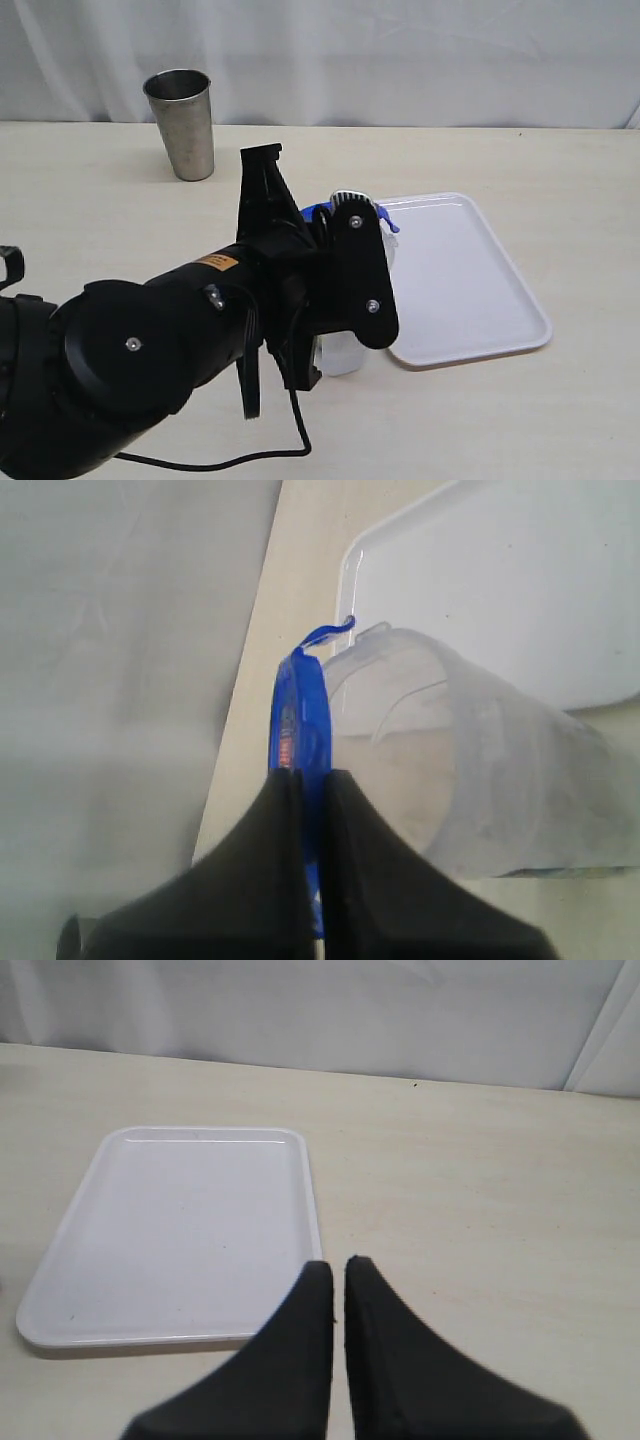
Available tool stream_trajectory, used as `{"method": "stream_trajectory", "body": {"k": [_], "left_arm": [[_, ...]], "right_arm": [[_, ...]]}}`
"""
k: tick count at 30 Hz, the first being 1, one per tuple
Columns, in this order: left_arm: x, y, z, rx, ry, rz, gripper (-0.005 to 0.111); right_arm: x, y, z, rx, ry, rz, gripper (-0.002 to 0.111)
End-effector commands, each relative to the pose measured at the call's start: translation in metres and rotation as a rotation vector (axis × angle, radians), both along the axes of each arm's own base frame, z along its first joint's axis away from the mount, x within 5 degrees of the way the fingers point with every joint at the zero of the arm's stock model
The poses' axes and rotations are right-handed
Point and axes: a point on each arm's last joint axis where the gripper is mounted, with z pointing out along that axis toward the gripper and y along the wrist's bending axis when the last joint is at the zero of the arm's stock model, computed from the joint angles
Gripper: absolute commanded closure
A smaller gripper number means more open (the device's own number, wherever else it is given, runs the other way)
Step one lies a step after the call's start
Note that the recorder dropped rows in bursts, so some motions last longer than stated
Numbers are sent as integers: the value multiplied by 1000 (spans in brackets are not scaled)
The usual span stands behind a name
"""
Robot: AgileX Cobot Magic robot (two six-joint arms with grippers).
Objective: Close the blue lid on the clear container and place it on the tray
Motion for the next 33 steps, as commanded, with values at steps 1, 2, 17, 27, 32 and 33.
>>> {"method": "stream_trajectory", "body": {"k": [1,2,17,27,32,33], "left_arm": [[-5,-4,-4,17,39,-65,107],[-4,-3,-4,17,33,-58,107],[-5,-4,-3,22,25,-70,107],[-4,0,6,0,-1,-52,107],[-5,1,7,-12,7,-42,107],[-5,1,7,-14,12,-38,107]], "right_arm": [[0,0,0,-6,-5,-3,104],[0,0,0,-6,-5,-3,104],[0,0,0,-6,-5,-3,104],[0,0,0,-6,-5,-3,104],[0,0,0,-6,-5,-3,104],[0,0,0,-6,-5,-3,104]]}}
